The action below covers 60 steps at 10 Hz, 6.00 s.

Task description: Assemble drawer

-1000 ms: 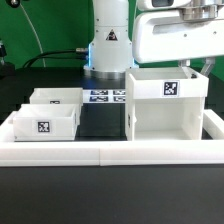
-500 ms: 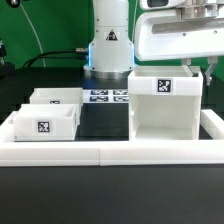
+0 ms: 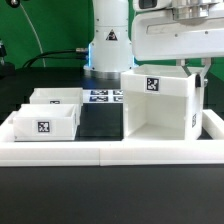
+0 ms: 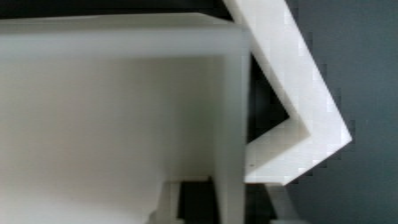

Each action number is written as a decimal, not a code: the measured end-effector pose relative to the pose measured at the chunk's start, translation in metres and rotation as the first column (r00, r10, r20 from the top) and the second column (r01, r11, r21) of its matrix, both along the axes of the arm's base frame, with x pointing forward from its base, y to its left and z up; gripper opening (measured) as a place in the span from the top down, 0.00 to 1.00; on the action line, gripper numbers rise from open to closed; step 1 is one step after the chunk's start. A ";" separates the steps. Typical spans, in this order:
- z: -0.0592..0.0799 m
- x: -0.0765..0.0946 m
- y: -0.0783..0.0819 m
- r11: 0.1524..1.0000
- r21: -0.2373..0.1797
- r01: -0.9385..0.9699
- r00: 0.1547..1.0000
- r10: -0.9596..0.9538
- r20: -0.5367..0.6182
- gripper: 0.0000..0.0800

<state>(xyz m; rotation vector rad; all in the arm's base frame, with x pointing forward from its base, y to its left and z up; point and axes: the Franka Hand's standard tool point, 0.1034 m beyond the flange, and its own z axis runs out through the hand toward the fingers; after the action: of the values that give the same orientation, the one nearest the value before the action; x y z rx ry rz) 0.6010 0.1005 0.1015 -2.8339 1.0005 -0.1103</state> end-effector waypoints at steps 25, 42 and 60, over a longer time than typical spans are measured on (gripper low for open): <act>-0.002 0.042 -0.001 0.631 0.062 0.773 0.632 -0.759 -0.155 0.95; 0.028 0.017 -0.004 0.793 0.058 0.606 0.791 -0.593 -0.150 0.19; 0.028 -0.007 -0.077 0.714 -0.070 -0.697 0.717 0.693 -0.075 0.19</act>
Offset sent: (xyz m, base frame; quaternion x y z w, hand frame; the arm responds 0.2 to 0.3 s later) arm 0.0000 0.0000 0.0000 0.0000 0.0000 0.1296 0.9916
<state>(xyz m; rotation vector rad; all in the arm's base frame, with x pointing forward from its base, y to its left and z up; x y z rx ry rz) 0.5940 0.0238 0.1297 -3.0886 -0.1431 -0.0128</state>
